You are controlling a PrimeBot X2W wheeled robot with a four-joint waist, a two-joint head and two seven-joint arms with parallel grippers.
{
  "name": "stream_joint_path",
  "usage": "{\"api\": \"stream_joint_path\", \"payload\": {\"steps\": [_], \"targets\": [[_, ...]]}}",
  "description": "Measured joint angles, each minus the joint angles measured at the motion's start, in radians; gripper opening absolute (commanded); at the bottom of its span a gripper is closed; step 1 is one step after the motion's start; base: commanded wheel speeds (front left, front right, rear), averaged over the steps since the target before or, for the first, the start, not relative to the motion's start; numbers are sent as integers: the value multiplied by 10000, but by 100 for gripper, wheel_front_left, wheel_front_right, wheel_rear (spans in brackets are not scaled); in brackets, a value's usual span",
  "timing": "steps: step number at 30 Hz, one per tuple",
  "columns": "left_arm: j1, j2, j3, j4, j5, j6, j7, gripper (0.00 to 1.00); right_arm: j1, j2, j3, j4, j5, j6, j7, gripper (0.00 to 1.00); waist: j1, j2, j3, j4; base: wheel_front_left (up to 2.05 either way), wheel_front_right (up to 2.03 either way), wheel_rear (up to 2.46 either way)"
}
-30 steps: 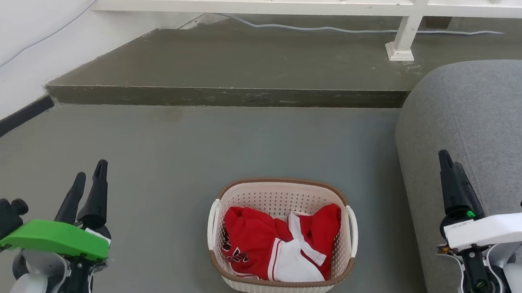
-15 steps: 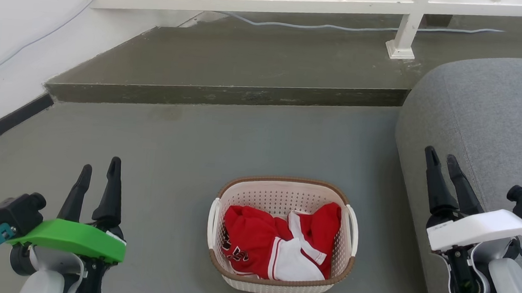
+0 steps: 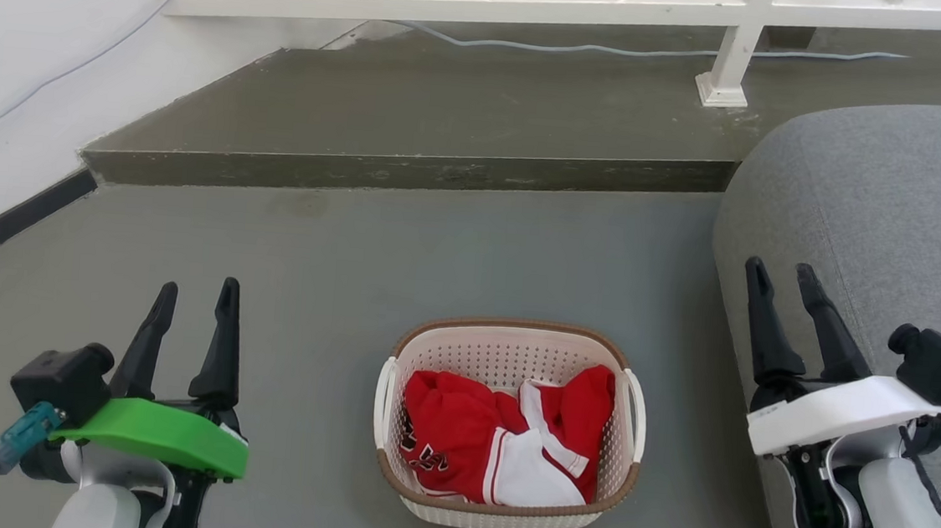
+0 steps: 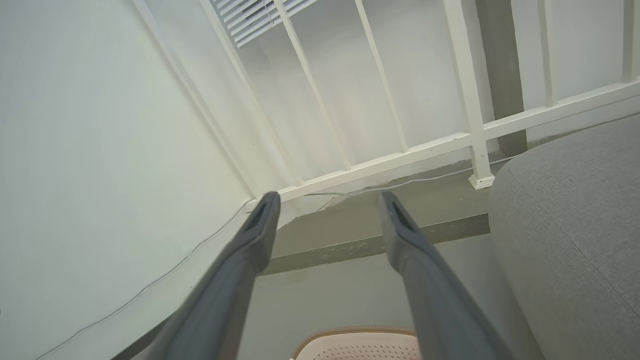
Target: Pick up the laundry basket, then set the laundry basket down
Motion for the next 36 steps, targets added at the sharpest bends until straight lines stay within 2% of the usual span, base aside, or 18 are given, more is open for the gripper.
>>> {"api": "stream_joint_path", "payload": {"steps": [23, 36], "targets": [[0, -90, -320, -265, 2754, -2, -706, 100, 4, -50, 556, -15, -2821, -161, -715, 100, 0, 0, -44, 7, 0, 0, 0], [0, -169, -242, -261, 2920, -15, -734, 100, 4, 8, 525, -31, -2972, -148, -763, 100, 0, 0, -31, -4, 0, 0, 0]]}}
